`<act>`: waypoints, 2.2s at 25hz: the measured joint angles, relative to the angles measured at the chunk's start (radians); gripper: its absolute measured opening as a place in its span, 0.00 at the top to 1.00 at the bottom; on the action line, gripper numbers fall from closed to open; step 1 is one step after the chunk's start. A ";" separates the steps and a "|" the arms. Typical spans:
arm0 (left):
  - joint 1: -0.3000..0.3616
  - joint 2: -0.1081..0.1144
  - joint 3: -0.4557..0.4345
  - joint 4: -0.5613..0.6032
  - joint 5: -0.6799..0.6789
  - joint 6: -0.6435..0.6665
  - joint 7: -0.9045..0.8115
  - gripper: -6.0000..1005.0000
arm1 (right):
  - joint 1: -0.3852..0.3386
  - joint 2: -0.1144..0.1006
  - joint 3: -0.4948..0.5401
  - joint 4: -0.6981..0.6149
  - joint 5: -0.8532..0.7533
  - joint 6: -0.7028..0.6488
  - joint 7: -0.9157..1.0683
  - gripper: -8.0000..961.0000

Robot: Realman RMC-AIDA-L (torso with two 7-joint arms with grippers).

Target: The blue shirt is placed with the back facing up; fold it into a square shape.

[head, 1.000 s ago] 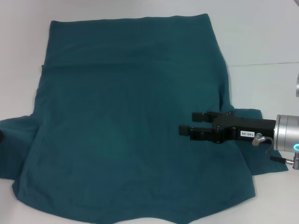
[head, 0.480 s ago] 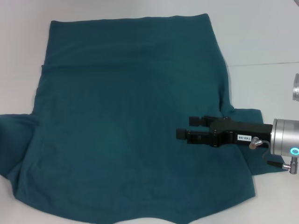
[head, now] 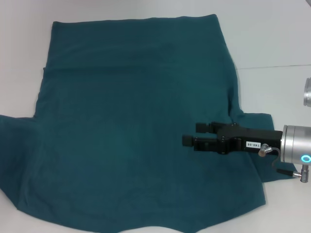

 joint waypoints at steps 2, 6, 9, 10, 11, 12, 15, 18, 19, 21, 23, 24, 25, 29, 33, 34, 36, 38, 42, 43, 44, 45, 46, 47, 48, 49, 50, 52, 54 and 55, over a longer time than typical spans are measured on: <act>0.002 0.000 0.000 0.000 0.000 0.004 0.000 0.99 | 0.000 0.000 0.000 0.000 0.000 0.000 0.000 0.07; 0.009 -0.002 0.000 0.009 0.000 0.043 -0.007 0.99 | 0.000 0.000 0.000 0.000 0.000 0.000 -0.001 0.07; 0.016 -0.002 -0.001 0.021 0.000 0.108 -0.028 0.99 | 0.000 0.000 0.000 0.000 0.000 0.000 0.000 0.07; 0.017 -0.002 -0.002 0.026 0.000 0.138 -0.040 0.99 | 0.000 0.000 0.000 0.000 0.000 0.000 -0.001 0.07; 0.018 -0.001 -0.003 0.030 0.000 0.162 -0.050 0.99 | 0.000 0.000 0.000 0.000 0.000 0.000 -0.001 0.07; 0.018 0.000 -0.003 0.033 0.000 0.186 -0.059 0.99 | 0.000 0.000 0.000 0.000 0.000 0.000 -0.001 0.07; 0.019 0.000 -0.001 0.041 -0.001 0.252 -0.076 0.99 | 0.000 0.000 0.000 0.000 0.000 0.000 -0.002 0.07; 0.016 0.001 -0.001 0.038 -0.004 0.296 -0.079 0.99 | 0.000 0.000 0.000 0.000 0.000 0.000 -0.004 0.07; 0.013 0.000 -0.001 0.036 -0.007 0.311 -0.079 0.99 | 0.000 0.000 0.000 0.000 0.000 0.000 -0.005 0.07; 0.009 -0.004 0.000 0.034 -0.009 0.329 -0.079 0.99 | 0.000 0.000 0.000 0.000 0.000 0.000 -0.007 0.07; 0.001 -0.014 0.000 0.031 -0.012 0.345 -0.080 0.99 | 0.000 0.000 0.000 0.000 0.000 0.000 -0.008 0.07; -0.001 -0.017 0.001 0.031 -0.013 0.348 -0.080 0.99 | -0.001 0.000 0.000 0.000 0.000 0.000 -0.008 0.07; -0.004 -0.023 0.002 0.031 -0.015 0.350 -0.080 0.99 | -0.001 0.000 0.000 0.000 0.000 0.000 -0.008 0.07; -0.017 -0.043 0.003 0.029 -0.020 0.362 -0.080 0.99 | -0.003 0.000 -0.003 0.000 0.000 0.000 -0.011 0.07; -0.027 -0.054 0.003 0.027 -0.021 0.371 -0.080 0.99 | -0.006 -0.001 -0.007 -0.001 0.000 0.000 -0.011 0.07; -0.030 -0.055 0.003 0.027 -0.021 0.375 -0.081 0.99 | -0.007 -0.001 -0.007 -0.001 0.000 0.000 -0.011 0.07; -0.033 -0.057 0.003 0.026 -0.022 0.379 -0.081 0.99 | -0.009 -0.002 -0.008 -0.001 0.000 0.000 -0.011 0.07; -0.036 -0.059 0.007 0.025 -0.022 0.381 -0.082 0.99 | -0.011 -0.003 -0.008 -0.001 0.000 0.000 -0.011 0.07; -0.037 -0.055 0.012 0.024 -0.023 0.381 -0.082 0.99 | -0.013 -0.003 -0.006 0.000 -0.001 -0.002 -0.011 0.07; -0.036 -0.053 0.012 0.027 -0.023 0.381 -0.082 0.99 | -0.014 -0.003 -0.005 0.000 -0.001 -0.002 -0.011 0.07; -0.035 -0.052 0.012 0.031 -0.023 0.381 -0.082 0.99 | -0.014 -0.003 -0.005 0.000 -0.001 -0.002 -0.011 0.07; -0.034 -0.052 0.012 0.035 -0.023 0.381 -0.082 0.99 | -0.014 -0.003 -0.005 0.000 -0.001 -0.002 -0.011 0.07; -0.033 -0.052 0.011 0.037 -0.024 0.382 -0.082 0.99 | -0.014 -0.003 -0.005 0.000 -0.001 -0.002 -0.011 0.07; -0.032 -0.051 0.011 0.040 -0.024 0.384 -0.082 0.99 | -0.014 -0.003 -0.005 0.000 -0.001 -0.002 -0.011 0.07; -0.032 -0.051 0.011 0.042 -0.024 0.386 -0.082 0.99 | -0.014 -0.003 -0.005 0.000 -0.001 -0.002 -0.011 0.07; -0.032 -0.051 0.011 0.046 -0.025 0.388 -0.082 0.99 | -0.014 -0.003 -0.004 0.000 0.000 -0.002 -0.011 0.07; -0.032 -0.050 0.011 0.048 -0.024 0.388 -0.082 0.99 | -0.014 -0.003 -0.004 0.000 0.000 -0.002 -0.011 0.07; -0.034 -0.047 0.012 0.052 -0.022 0.383 -0.079 0.99 | -0.014 -0.003 -0.004 0.000 0.000 -0.002 -0.011 0.07; -0.034 -0.041 0.012 0.054 -0.018 0.374 -0.075 0.99 | -0.013 -0.003 -0.005 0.000 0.000 -0.002 -0.011 0.07; -0.034 -0.037 0.012 0.055 -0.017 0.364 -0.074 0.99 | -0.012 -0.003 -0.005 0.000 0.000 -0.002 -0.011 0.07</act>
